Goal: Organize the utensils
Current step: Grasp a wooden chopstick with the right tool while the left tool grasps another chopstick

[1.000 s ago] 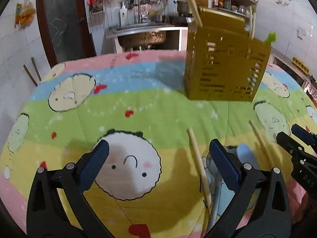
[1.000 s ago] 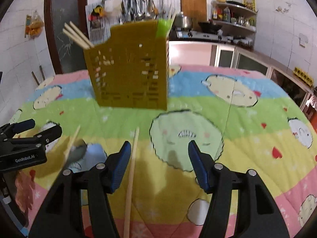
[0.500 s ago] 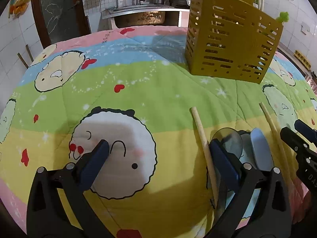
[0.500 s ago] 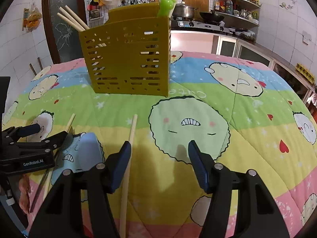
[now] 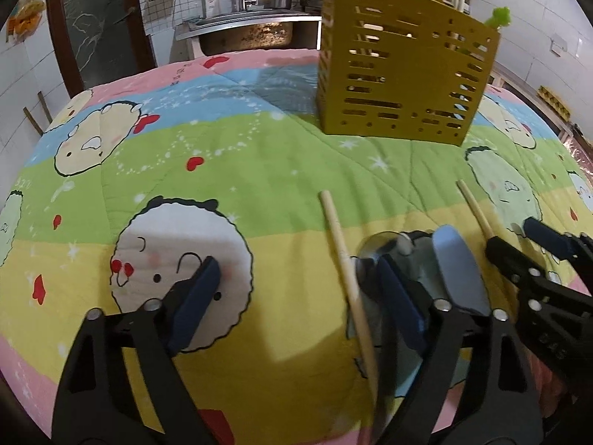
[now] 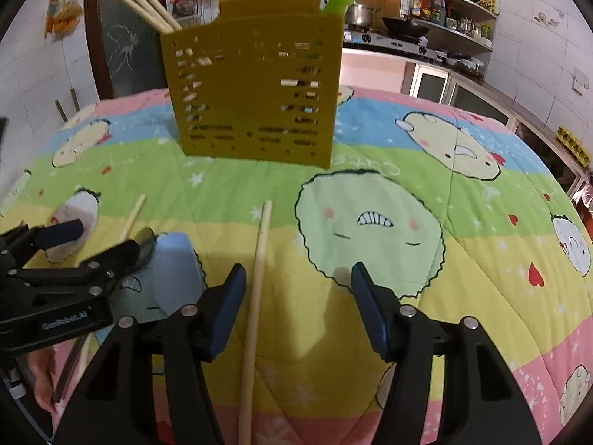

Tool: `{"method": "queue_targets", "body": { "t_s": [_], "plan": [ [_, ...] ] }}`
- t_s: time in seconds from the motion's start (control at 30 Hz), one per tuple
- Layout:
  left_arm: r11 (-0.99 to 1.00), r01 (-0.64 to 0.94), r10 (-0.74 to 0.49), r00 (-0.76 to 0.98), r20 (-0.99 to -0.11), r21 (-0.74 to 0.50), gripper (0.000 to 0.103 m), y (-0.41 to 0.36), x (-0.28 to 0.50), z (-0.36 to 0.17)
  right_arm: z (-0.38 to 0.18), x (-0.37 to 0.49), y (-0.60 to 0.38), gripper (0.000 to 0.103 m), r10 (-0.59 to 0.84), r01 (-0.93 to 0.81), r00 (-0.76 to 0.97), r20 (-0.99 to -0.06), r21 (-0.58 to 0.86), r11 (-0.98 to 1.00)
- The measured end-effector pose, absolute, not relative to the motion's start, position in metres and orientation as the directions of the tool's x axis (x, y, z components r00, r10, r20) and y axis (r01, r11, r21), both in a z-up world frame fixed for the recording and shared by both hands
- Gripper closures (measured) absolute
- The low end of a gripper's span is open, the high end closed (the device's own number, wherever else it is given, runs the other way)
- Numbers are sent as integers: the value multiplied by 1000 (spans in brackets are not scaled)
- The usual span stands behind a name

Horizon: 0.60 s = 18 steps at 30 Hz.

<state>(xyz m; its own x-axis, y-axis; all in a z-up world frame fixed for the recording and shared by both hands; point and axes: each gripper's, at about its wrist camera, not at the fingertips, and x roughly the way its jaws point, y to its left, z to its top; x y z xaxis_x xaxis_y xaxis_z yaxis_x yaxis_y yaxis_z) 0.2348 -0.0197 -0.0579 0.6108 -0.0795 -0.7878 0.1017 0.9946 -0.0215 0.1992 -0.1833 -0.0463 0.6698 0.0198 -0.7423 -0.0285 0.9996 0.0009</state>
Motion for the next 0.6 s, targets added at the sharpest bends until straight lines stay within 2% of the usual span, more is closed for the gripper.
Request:
{"method": "queue_targets", "body": {
  "t_s": [0.03,0.2,0.27,0.37,0.43,0.6],
  "plan": [
    [994,104,-85,609,-788,-27,30,-20,234,-57,-47,200,-185,66,34,-34,664,-747,16,999],
    [993,108,-103,599,-794,-47,43,-22,236,-56,-51,208,-180,72,43,-46,642,-766,17,999],
    [993,109,-106,595,-797,-51,47,-23,238,-56,-51,214,-176,81,34,-49,637,-770,4,999],
    [992,113,-111,588,-801,-55,60,-23,240,-55,-50,217,-174,94,26,-48,636,-771,-6,999],
    [992,106,-118,580,-806,-70,70,-20,243,-54,-49,215,-174,95,24,-42,640,-768,-5,999],
    [990,115,-127,562,-818,-75,73,-19,248,-54,-47,208,-183,95,17,-16,642,-766,8,1000]
  ]
}}
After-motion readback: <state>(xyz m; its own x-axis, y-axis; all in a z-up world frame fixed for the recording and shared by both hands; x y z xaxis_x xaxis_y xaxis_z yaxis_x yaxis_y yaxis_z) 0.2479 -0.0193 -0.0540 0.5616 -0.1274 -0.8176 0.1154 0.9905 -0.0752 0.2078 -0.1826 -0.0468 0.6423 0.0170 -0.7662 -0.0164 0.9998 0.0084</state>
